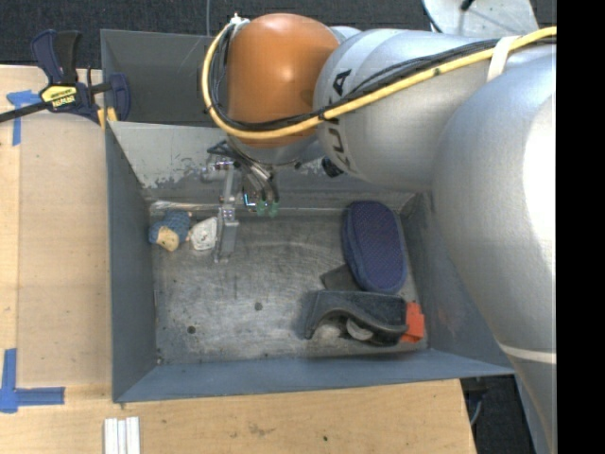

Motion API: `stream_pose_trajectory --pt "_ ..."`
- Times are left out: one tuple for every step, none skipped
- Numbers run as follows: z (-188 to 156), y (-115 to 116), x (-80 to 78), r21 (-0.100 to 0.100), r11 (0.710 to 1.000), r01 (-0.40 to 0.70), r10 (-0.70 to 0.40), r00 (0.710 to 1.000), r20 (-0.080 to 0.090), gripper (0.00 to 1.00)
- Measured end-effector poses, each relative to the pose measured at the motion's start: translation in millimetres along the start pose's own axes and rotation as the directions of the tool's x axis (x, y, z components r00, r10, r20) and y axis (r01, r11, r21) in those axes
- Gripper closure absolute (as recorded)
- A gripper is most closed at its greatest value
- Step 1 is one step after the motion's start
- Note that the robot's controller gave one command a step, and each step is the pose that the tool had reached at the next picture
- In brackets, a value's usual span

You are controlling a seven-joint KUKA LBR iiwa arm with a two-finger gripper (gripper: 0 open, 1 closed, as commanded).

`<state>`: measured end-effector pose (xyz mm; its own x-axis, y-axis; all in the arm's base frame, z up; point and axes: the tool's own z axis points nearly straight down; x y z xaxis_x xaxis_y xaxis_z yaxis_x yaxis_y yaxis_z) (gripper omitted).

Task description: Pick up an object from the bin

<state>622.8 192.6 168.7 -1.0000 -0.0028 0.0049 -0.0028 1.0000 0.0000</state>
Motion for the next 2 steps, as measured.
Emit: stream_pose_trajectory --pt "98.2 31.4 -1.2 -0.002 0.991 0.137 -0.137 0.99 0.015 0.0" --pt "92.7 29.9 -4.4 -0.001 0.991 0.134 -0.134 0.991 0.023 1.0"
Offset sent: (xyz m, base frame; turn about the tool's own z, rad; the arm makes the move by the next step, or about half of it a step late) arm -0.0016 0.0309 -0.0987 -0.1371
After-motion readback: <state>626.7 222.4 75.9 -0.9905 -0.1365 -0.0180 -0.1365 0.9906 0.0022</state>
